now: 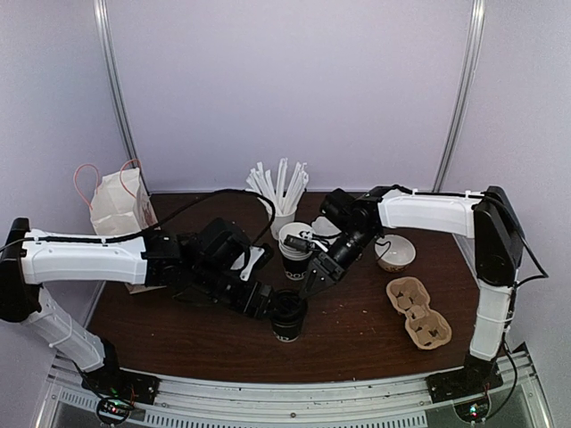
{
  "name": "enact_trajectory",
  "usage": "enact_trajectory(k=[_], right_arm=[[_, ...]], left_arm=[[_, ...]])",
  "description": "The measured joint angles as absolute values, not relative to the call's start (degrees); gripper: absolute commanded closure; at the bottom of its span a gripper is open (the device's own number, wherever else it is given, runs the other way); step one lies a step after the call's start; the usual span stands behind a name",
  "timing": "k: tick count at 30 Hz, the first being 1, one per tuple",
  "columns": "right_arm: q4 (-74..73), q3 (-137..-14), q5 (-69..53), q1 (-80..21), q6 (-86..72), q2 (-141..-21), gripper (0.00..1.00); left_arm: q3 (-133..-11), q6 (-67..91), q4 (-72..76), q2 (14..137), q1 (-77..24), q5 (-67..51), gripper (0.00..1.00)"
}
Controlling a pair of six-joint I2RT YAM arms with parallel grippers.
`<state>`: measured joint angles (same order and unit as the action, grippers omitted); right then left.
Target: Pack the takeout coffee
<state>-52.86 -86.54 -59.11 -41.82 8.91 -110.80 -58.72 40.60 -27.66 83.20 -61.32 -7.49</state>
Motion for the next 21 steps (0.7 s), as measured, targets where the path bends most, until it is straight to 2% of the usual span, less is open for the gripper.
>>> enact_trajectory(k=[21], right_arm=[[-51.72, -79.5, -58.74, -41.82, 9.13, -103.92, 0.39]], left_arm=[[-62.72, 32.97, -24.8, 89.08, -55.33, -12.1, 0.28]])
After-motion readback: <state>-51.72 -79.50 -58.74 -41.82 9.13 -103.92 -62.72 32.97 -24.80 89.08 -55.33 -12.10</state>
